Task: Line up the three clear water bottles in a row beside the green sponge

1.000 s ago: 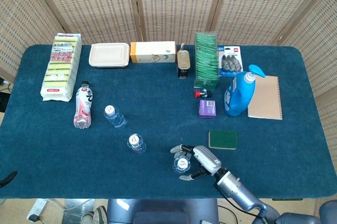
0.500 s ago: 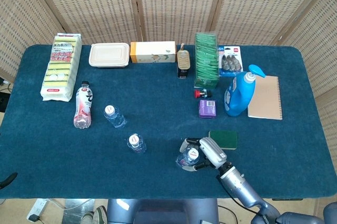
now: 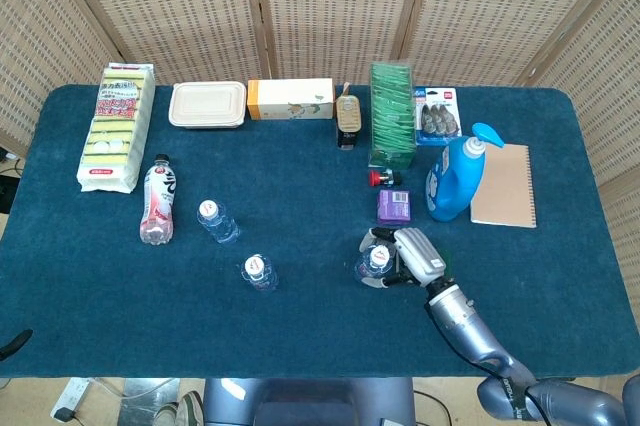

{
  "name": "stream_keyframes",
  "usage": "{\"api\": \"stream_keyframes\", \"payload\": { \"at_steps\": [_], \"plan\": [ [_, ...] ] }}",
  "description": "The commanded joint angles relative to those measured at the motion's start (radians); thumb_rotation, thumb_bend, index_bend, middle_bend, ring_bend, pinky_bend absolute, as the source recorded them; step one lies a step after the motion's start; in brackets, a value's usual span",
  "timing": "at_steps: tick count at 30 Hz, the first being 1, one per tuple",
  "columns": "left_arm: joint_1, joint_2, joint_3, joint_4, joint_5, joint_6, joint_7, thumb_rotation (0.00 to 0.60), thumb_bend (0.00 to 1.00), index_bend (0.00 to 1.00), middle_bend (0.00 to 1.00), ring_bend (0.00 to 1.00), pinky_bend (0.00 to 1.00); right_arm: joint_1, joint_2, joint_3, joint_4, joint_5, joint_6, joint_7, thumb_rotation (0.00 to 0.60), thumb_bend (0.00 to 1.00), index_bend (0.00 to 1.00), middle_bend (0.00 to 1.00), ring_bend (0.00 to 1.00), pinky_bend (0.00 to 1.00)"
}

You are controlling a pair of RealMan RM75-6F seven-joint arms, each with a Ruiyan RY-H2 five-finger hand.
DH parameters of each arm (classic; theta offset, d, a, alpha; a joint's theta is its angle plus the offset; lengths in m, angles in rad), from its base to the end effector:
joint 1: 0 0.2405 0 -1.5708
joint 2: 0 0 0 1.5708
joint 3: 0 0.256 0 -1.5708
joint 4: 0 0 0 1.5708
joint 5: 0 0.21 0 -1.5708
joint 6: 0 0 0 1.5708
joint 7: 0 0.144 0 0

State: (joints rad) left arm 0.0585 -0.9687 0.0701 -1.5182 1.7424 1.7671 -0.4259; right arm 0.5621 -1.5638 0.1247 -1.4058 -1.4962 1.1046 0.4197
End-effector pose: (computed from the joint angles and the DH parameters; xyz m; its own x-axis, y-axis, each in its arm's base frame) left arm -0.3147 0.1078 0.2188 0.2018 -0.0284 0.9790 0.9670 -0.1530 -0.2037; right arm -0.1786 -0.3025 -0.0087 -0.1036 -0.3808 0.9188 -0.9192 -0.3161 -0.2346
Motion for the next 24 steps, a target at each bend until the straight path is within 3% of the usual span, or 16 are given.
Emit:
{"api": "stream_keyframes", "payload": {
  "at_steps": [1,24],
  "plan": [
    [0.000,0.001,0.000,0.001,-0.001,0.001,-0.002,0.600,0.16,0.00,0.00,0.00,0.05,0.002,0.004,0.000,0.009,0.006,-0.005,-0.003,0.600,0.17,0.49,0.59,0.53,0.59],
    [0.005,0.001,0.000,0.006,-0.002,0.011,-0.013,0.600,0.16,0.00,0.00,0.00,0.05,0.005,0.008,-0.006,0.074,0.026,-0.012,-0.060,0.600,0.18,0.49,0.58,0.51,0.58]
  ]
}}
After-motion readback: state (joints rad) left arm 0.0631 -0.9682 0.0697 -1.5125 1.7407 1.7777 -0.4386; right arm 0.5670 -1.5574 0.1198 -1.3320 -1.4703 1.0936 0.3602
